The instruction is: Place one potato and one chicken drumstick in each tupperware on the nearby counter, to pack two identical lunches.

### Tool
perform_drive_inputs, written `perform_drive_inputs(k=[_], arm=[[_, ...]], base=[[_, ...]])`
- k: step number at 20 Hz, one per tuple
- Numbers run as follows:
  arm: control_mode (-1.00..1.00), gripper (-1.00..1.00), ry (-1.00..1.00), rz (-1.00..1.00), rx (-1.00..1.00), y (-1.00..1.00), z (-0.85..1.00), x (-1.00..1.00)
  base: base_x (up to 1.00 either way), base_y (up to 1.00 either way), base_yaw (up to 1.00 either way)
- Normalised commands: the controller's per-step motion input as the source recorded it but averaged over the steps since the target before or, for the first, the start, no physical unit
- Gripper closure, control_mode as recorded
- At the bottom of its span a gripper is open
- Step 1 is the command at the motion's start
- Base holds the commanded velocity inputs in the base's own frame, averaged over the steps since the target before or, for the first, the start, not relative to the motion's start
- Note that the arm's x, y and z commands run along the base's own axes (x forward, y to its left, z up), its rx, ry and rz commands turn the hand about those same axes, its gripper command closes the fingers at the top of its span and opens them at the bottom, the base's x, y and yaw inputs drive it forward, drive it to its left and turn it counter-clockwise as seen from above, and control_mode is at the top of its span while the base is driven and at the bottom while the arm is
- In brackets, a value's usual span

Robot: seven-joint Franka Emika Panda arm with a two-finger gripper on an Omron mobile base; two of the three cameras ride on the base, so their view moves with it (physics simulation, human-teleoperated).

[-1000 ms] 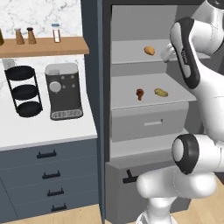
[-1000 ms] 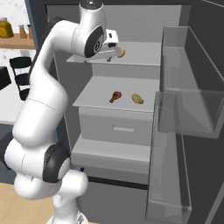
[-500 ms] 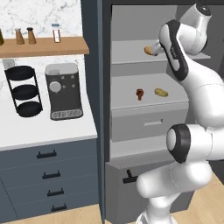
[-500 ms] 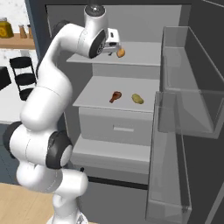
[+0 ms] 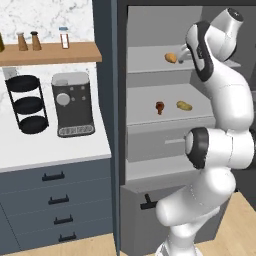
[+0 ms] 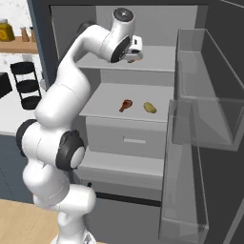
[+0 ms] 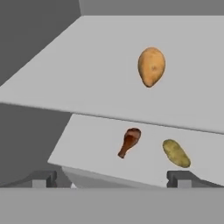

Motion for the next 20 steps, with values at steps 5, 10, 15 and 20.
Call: perform_drive_inputs(k=[5, 10, 15, 20], arm=[[-1.00, -1.00, 0.03, 0.00, -0.01, -0.04, -0.04, 0.64], [-1.00, -1.00, 0.00, 0.00, -0.01, 0.00, 0.00, 0.54], [-1.00, -1.00, 0.01, 0.00, 0.00, 0.00, -0.06, 0.46], [-1.00, -1.00, 0.02, 0.00, 0.00, 0.00, -0.15, 0.40]], base=[[0.00, 0.00, 0.00], [0.00, 0.00, 0.00], [0.00, 0.00, 0.00], [0.00, 0.00, 0.00]])
